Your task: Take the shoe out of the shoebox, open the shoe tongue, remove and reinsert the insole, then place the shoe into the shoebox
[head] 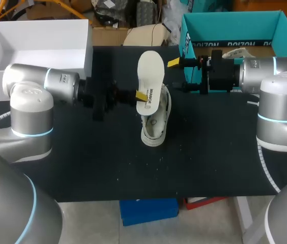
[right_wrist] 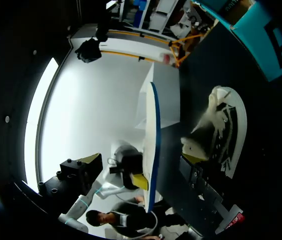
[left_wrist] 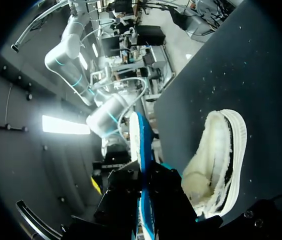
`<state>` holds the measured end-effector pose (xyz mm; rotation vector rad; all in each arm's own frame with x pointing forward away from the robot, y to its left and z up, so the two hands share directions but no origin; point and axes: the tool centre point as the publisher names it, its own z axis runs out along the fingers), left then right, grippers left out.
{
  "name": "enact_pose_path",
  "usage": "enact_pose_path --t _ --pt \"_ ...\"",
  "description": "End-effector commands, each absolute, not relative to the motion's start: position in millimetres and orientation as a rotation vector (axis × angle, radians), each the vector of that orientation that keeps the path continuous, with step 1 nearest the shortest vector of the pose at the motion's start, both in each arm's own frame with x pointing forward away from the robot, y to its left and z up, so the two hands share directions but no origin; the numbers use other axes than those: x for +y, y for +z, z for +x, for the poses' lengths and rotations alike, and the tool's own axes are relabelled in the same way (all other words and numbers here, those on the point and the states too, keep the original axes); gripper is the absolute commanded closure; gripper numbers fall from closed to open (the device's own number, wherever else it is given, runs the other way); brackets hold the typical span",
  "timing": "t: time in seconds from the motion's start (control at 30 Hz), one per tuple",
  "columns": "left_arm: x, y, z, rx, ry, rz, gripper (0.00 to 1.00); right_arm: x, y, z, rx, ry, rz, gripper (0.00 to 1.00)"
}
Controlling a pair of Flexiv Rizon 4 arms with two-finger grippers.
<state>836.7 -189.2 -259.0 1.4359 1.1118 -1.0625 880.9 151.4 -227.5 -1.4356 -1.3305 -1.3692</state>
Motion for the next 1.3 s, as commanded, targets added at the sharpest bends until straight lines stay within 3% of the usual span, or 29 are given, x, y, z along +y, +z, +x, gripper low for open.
enact_pose_path --t 0.03,0.77,0.83,0.97,1.1,1.13,1.17,1.3 --pt "-194.2 -260.2 831.2 1.114 -1.061 1.434 1.0 152.9 -227.6 880.7 -1.33 -1.371 -1.439 0.0" --pt "-194.2 -260.2 831.2 1.114 -1.061 1.434 1.0 166.0 -221.8 892.0 -1.409 -1.207 -1.234 0.0" --pt "-194.2 -260.2 831.2 1.114 -1.061 1.434 1.0 170.4 -224.7 890.5 -1.409 -1.185 -1.227 0.11" --pt "-194.2 -260.2 831.2 1.114 -1.061 1.434 1.0 181.1 -232.0 886.4 -1.397 -1.163 -1.211 0.08" --pt "-194.2 -260.2 831.2 1.114 -1.061 1.434 1.0 189.1 -238.5 881.1 -1.377 -1.15 -1.211 0.11" --pt "-194.2 -260.2 831.2 1.114 -1.061 1.434 1.0 190.4 -240.2 880.0 -1.375 -1.15 -1.212 0.14" --pt "-194.2 -260.2 831.2 1.114 -1.061 1.434 1.0 191.8 -241.7 878.8 -1.369 -1.151 -1.213 0.25" --pt "-194.2 -260.2 831.2 1.114 -1.061 1.434 1.0 196.2 -245.6 874.9 -1.355 -1.151 -1.215 0.33"
